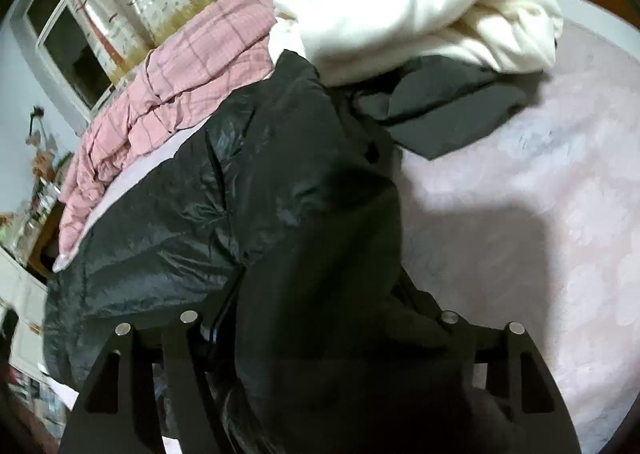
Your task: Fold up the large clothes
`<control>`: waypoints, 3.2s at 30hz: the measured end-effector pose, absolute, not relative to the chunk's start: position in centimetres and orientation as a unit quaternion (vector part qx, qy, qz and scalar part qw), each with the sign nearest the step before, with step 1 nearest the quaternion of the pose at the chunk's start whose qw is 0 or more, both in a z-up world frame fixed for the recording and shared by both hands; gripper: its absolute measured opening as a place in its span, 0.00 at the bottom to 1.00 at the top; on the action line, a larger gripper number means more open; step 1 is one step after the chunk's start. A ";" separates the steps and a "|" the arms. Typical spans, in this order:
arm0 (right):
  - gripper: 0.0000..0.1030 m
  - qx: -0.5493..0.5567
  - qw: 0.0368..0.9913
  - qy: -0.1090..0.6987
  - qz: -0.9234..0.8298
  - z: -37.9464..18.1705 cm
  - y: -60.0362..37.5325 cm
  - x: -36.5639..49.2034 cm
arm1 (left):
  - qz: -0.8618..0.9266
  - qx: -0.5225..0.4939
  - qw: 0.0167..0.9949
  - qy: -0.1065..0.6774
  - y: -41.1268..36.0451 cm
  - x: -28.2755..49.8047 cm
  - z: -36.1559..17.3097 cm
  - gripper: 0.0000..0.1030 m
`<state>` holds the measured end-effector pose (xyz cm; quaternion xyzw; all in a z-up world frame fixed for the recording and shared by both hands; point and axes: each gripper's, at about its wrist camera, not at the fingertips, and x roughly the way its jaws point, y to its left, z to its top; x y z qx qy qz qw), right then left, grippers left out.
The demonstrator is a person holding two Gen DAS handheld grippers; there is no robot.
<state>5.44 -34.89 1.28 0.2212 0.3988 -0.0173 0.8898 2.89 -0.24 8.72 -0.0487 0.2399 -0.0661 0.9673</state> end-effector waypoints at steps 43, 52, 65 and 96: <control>0.59 0.350 0.864 0.351 -0.089 0.4 -32.7 3.7 | -0.121 -0.064 0.915 0.381 -4.2 9.4 -0.6 0.08; 0.22 0.114 0.981 0.158 -0.018 12.9 -21.7 0.6 | -0.143 -0.082 0.912 0.375 -3.9 9.7 -1.3 0.04; 0.20 0.125 0.985 0.121 0.006 18.4 -21.0 -1.7 | -0.231 -0.095 0.897 0.364 -11.6 8.9 -0.1 0.00; 0.26 -0.231 0.960 0.158 0.008 7.5 -2.4 0.1 | -0.103 -0.252 0.923 0.273 13.5 4.7 5.2 0.02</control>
